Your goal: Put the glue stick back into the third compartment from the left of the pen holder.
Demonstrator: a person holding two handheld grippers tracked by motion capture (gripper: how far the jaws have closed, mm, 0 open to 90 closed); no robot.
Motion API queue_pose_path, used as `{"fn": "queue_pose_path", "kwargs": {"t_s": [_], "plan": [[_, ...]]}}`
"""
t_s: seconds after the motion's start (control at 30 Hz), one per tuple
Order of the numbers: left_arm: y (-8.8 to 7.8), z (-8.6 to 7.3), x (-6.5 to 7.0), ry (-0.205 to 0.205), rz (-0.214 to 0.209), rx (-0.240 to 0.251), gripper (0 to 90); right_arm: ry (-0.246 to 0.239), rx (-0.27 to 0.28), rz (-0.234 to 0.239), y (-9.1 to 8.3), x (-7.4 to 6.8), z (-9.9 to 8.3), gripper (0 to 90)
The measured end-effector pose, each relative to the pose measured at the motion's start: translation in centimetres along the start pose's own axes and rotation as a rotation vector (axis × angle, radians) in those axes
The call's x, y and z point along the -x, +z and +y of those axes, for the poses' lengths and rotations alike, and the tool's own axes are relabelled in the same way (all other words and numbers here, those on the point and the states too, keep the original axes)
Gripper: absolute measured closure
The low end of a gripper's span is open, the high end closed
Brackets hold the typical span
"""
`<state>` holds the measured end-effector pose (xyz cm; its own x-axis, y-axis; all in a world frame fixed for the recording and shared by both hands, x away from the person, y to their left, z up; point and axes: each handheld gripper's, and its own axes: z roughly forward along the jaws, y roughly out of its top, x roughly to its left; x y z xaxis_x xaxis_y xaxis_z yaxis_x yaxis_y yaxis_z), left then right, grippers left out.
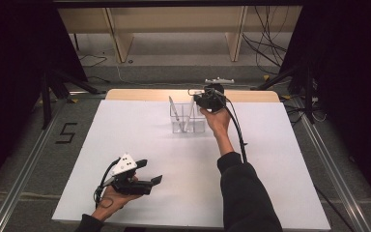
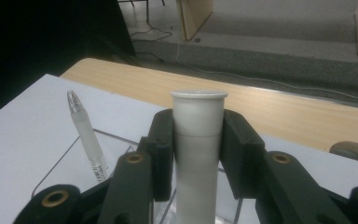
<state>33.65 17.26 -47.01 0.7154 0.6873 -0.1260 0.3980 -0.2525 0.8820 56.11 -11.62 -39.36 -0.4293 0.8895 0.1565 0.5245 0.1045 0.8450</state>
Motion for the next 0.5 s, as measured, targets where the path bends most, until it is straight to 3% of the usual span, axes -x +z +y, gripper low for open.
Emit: {"fn": "queue_pose_path", "kwargs": {"t_s": [0.2,0.37,0.5], "plan": [[0.01,0.00,0.00,-0.001,-0.001,-0.001,16.2,-0.008,-0.010,0.008,0.11,-0.03,-0.18,66.2],[0.03,-0.01,0.00,-0.003,-0.002,-0.001,16.2,-0.022,-0.010,0.006,-0.11,-0.03,0.02,36.6],[0.09,-0.03,0.04,-0.006,-0.004,-0.003,16.1,-0.026,-0.020,0.028,-0.55,0.17,0.20,28.5]]}}
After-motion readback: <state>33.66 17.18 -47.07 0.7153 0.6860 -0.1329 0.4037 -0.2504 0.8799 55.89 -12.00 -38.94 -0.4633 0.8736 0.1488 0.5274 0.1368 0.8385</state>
